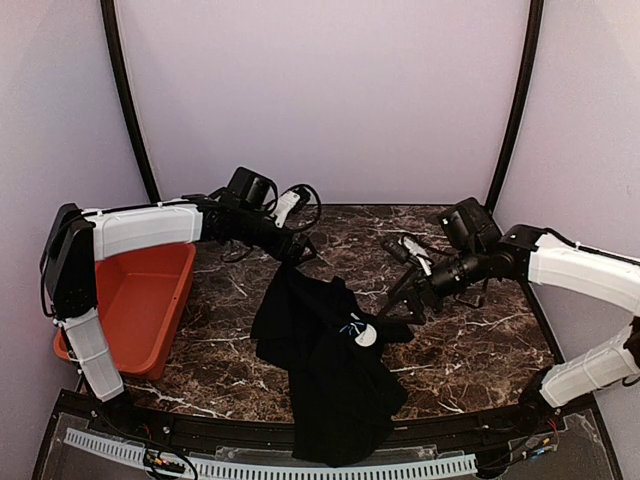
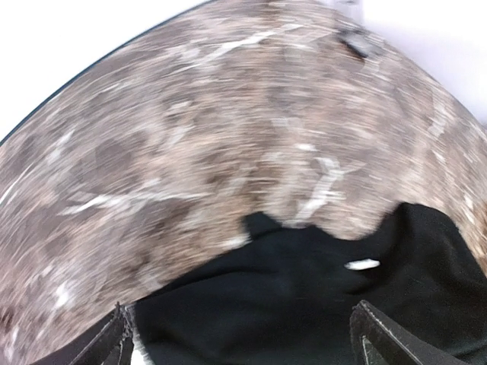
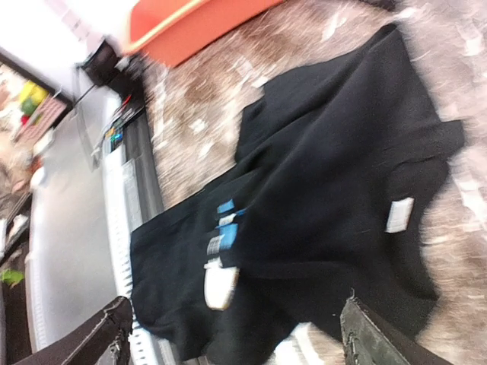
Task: Pin the brooch onto the clothing
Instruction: Place the clothing with brooches at the center of the board, then move the clothing with brooches to the center of the board.
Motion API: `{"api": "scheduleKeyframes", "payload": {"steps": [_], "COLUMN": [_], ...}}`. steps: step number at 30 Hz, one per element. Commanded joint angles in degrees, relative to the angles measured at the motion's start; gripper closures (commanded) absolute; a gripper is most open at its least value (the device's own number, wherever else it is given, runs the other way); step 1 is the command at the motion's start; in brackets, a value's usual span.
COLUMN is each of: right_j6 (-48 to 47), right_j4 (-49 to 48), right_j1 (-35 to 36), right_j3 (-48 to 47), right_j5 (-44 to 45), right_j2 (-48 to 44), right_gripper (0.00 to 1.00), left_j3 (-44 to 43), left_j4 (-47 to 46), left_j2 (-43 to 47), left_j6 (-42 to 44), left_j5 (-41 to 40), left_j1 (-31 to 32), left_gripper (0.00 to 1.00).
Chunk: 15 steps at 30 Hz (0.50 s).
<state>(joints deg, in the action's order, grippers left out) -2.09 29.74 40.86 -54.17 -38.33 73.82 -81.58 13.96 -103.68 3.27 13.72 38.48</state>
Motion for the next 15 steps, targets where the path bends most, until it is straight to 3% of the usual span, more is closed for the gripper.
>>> {"api": "scheduleKeyframes", "payload": {"steps": [1, 5, 9, 15], "right_j6": [1.1, 2.1, 3.5, 4.6], "right_j4": [-0.9, -2.0, 2.8, 2.3], "right_j1": [-5.3, -9.0, -10.2, -9.9], "right_j3": [-4.5, -9.4, -19.1, -25.8], "right_j5": [10.4, 17.4, 22.6, 15.6], "right_j2": [-1.5, 5.3, 21.6, 36.0], "right_gripper": [0.02, 0.01, 0.01, 0.01], "left_j3": [2.6, 2.0, 1.0, 0.0], "left_j4": [2.9, 3.9, 5.0, 6.0], "left_j2": [0.7, -2.9, -7.1, -10.4], "left_j6": [-6.7, -7.3, -8.2, -7.1], "left_j5": [-7.5, -8.1, -8.9, -7.1], "left_j1": [-3.7, -5.5, -6.8, -7.9], "left_gripper": [0.01, 0.01, 0.01, 0.01]}}
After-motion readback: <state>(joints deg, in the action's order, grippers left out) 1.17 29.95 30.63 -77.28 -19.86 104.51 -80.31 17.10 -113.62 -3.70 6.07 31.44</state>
